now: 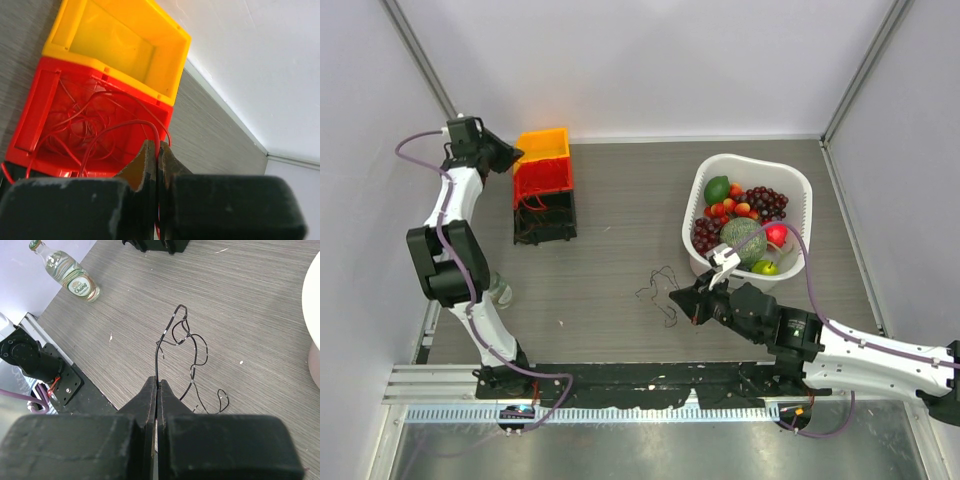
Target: Untangle the cables
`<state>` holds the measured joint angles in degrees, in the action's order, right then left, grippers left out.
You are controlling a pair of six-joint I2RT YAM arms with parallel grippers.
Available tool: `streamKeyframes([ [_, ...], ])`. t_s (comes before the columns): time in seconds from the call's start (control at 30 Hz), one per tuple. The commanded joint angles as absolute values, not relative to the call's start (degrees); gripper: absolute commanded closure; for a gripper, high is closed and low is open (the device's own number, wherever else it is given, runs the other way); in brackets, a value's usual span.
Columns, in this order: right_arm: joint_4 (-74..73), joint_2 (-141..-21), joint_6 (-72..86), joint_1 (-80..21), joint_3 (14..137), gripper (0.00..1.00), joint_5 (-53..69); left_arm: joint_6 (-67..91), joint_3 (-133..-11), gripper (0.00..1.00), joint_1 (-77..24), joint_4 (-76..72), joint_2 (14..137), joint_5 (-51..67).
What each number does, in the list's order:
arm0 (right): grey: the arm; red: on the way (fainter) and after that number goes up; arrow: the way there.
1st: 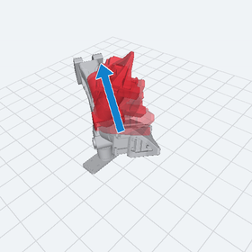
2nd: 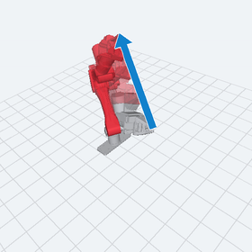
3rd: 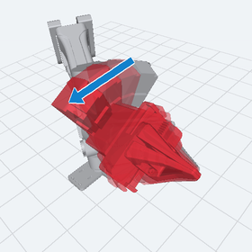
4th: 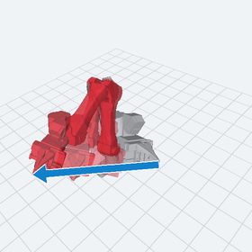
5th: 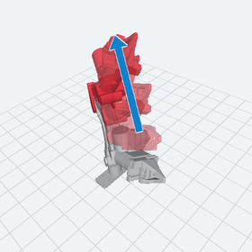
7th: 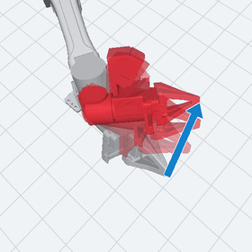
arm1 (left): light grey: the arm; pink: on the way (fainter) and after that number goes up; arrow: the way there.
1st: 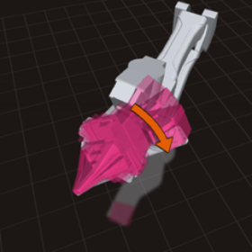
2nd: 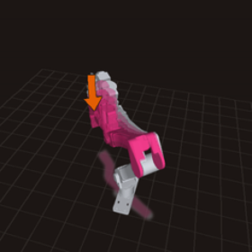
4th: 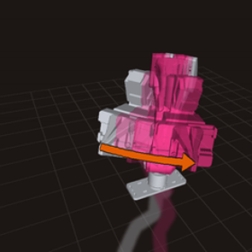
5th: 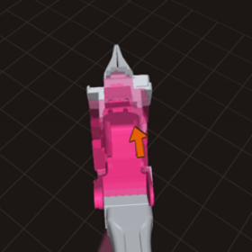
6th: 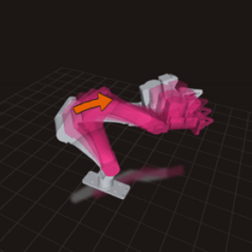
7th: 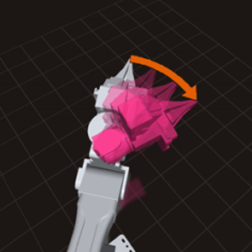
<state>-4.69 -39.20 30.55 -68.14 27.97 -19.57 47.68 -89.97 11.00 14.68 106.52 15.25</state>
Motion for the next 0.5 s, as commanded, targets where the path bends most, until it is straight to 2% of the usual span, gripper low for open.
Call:
streamKeyframes([
  [0.0,-3.7,-37.6,31.3,-68.2,28.3,0.99,-20.9,46.7,-97.0,1.00,11.1,14.1,107.7,16.7],
  [0.33,-3.4,-40.1,31.1,-68.2,29.6,0.99,-20.4,52.5,-102.7,1.00,11.0,-5.5,110.5,22.1],
  [0.47,-3.9,-39.5,31.3,-68.2,29.7,0.99,-20.5,50.2,-102.8,1.00,10.9,-7.7,114.3,23.8],
])
